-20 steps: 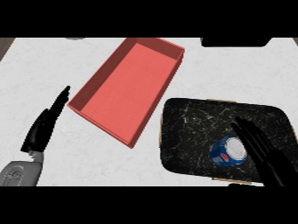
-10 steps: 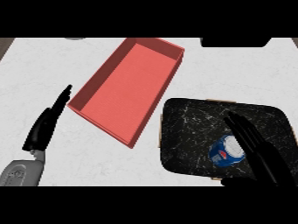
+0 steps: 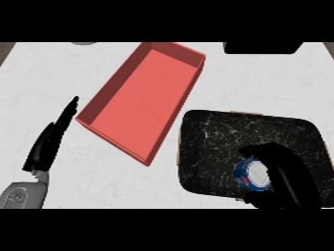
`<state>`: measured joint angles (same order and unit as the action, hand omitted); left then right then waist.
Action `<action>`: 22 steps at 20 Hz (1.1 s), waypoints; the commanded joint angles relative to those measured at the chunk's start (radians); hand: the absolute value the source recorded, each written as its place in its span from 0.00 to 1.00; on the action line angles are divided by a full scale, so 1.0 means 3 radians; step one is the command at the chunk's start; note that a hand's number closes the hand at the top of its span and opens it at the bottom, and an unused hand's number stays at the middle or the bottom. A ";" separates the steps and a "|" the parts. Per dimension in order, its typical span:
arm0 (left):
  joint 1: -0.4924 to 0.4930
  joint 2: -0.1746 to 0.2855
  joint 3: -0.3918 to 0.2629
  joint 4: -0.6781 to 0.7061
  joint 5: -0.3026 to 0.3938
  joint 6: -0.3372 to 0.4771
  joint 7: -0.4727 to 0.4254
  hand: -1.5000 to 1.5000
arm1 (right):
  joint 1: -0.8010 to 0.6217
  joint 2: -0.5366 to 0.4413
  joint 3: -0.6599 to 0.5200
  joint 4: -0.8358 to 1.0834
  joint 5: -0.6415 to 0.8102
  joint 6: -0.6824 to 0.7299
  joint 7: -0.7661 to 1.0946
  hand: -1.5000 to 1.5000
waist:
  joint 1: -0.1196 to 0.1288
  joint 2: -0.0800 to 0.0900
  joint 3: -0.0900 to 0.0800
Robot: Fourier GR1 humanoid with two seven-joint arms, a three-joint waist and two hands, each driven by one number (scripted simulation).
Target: Pick the can from the tray and place it in the cardboard box
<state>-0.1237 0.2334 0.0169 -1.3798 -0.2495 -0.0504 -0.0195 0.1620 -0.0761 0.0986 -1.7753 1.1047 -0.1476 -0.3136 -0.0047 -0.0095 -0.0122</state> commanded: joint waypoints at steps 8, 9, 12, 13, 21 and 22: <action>-0.0030 0.0000 0.0112 0.0049 0.0040 -0.0094 -0.0057 0.50 | 0.0236 0.0111 -0.0118 -0.0242 -0.0019 -0.0607 -0.0110 1.00 | 0.0002 0.0027 0.0041; 0.0012 -0.0011 0.0040 0.0024 0.0002 -0.0086 -0.0045 0.50 | -0.0264 0.0244 0.0462 0.0283 0.0603 -0.0752 0.0800 1.00 | 0.0079 0.0036 0.0039; -0.0173 -0.0057 -0.0036 0.0075 -0.0034 -0.0089 -0.0054 0.50 | -0.0400 0.0247 0.0460 0.0389 0.0775 -0.0210 0.1314 1.00 | 0.0271 0.0127 0.0006; -0.0174 -0.0027 -0.0036 0.0055 -0.0044 -0.0100 -0.0070 0.50 | -0.0385 0.0247 0.0448 0.0406 0.0779 -0.0117 0.1397 1.00 | 0.0328 0.0151 -0.0002; -0.0260 -0.0087 -0.0152 0.0075 -0.0063 -0.0166 -0.0059 0.50 | -0.0882 0.0246 0.0657 0.0312 0.1207 0.0485 0.2454 1.00 | 0.0503 0.0139 -0.0010; -0.0264 -0.0058 -0.0139 0.0077 -0.0062 -0.0176 -0.0090 0.50 | -0.0993 0.0246 0.0670 0.0280 0.1279 0.0546 0.2571 1.00 | 0.0545 0.0129 -0.0017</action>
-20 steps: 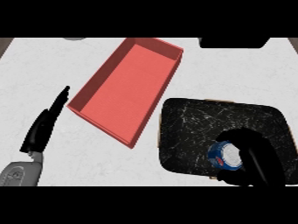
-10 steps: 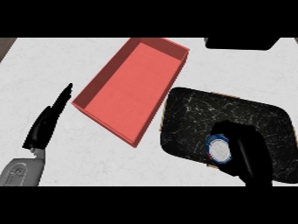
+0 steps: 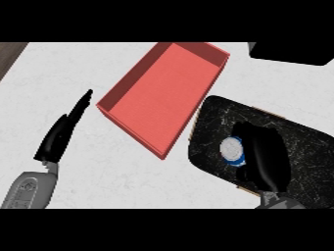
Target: Pick the can from the tray and place it in the cardboard box
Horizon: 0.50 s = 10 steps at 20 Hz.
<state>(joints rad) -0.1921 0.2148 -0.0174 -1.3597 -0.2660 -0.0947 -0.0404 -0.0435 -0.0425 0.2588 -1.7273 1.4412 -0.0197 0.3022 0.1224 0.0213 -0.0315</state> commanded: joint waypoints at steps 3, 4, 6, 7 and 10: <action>-0.0050 -0.0056 -0.0103 0.0030 -0.0055 -0.0014 0.0018 0.50 | -0.0650 0.0137 0.0202 0.0140 0.0303 0.0263 0.0988 1.00 | 0.0151 -0.0003 0.0052; -0.0055 -0.0076 -0.0108 0.0057 -0.0045 -0.0017 0.0002 0.50 | -0.0763 0.0138 0.0233 0.0166 0.0385 0.0301 0.1142 1.00 | 0.0150 -0.0001 0.0047; -0.0094 -0.0066 -0.0111 0.0055 -0.0045 -0.0036 0.0023 0.50 | -0.0973 0.0139 0.0284 0.0202 0.0485 0.0398 0.1511 1.00 | 0.0147 -0.0030 0.0056; -0.0049 -0.0092 -0.0152 0.0081 -0.0070 -0.0031 0.0016 0.50 | -0.1127 0.0140 0.0262 0.0234 0.0533 0.0464 0.1648 1.00 | 0.0178 -0.0022 0.0053; -0.0115 -0.0111 -0.0141 0.0085 -0.0054 -0.0026 0.0021 0.50 | -0.1473 0.0141 0.0289 0.0329 0.0597 0.0641 0.2166 1.00 | 0.0199 -0.0029 0.0061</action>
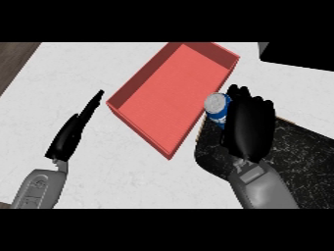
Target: Pick the can from the tray and place it in the cardboard box
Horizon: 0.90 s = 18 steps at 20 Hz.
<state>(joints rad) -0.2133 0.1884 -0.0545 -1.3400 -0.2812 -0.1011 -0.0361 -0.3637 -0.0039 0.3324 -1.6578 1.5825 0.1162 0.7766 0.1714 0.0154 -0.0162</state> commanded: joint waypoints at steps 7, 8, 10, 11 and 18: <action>-0.0077 -0.0077 -0.0094 0.0083 -0.0047 -0.0014 0.0022 0.50 | -0.1301 0.0012 0.0023 0.0462 0.0145 0.0574 0.1614 1.00 | 0.0077 0.0000 0.0024; -0.0160 -0.0061 -0.0044 0.0079 -0.0033 0.0001 0.0065 0.50 | -0.1442 0.0012 0.0008 0.0510 0.0149 0.0643 0.1669 1.00 | 0.0058 -0.0010 0.0024; -0.0134 -0.0073 -0.0058 0.0096 -0.0032 -0.0007 0.0055 0.50 | -0.1620 0.0012 -0.0050 0.0648 0.0086 0.0707 0.1815 1.00 | 0.0056 -0.0007 0.0026; -0.0119 -0.0082 -0.0066 0.0088 -0.0056 0.0022 0.0078 0.50 | -0.1738 0.0012 -0.0096 0.0726 0.0073 0.0736 0.1874 1.00 | 0.0033 -0.0014 0.0030; -0.0153 -0.0046 0.0011 0.0148 -0.0059 0.0066 0.0068 0.50 | -0.2162 0.0011 -0.0285 0.1290 -0.0279 0.0879 0.2128 1.00 | -0.0064 0.0000 0.0035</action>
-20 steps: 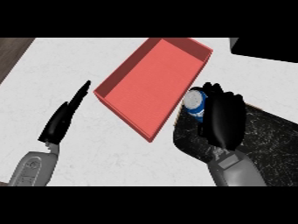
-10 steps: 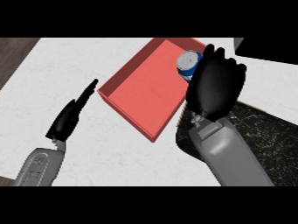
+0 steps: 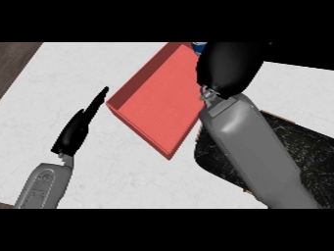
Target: Pick the can from the tray and place it in the cardboard box
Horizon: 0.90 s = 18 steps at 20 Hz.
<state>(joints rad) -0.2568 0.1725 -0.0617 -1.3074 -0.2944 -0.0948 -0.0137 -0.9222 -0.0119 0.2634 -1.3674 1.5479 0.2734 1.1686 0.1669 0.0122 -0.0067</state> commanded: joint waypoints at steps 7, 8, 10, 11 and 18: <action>-0.0039 0.0018 0.0078 0.0096 -0.0004 0.0060 -0.0061 0.50 | -0.0225 0.0037 -0.0479 0.0666 -0.0889 0.0050 0.0987 1.00 | -0.0102 0.0030 0.0016; -0.0042 -0.0032 0.0078 0.0111 -0.0001 0.0101 -0.0054 0.50 | -0.0176 0.0037 -0.0538 0.0665 -0.1070 -0.0074 0.0991 0.00 | -0.0097 0.0033 0.0019; -0.0057 -0.0020 0.0086 0.0095 0.0027 0.0057 -0.0013 0.50 | -0.0100 0.0037 -0.0431 0.0755 -0.1359 -0.0259 0.1008 0.00 | -0.0081 0.0016 0.0021; -0.0052 -0.0049 0.0050 0.0135 -0.0033 0.0110 -0.0037 0.50 | -0.0281 0.0038 -0.0393 0.0843 -0.1569 -0.0251 0.0939 0.00 | -0.0100 0.0017 0.0018; 0.0028 0.0033 0.0126 0.0091 0.0029 0.0064 -0.0113 0.50 | -0.0353 0.0038 -0.0135 0.0792 -0.1299 -0.1634 0.0527 0.00 | -0.0148 0.0014 0.0023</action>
<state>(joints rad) -0.2567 0.1717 -0.0355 -1.2729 -0.2948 -0.0703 -0.0412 -1.0011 -0.0129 0.2068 -1.1157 1.1478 0.0387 1.1895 0.1301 0.0182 -0.0008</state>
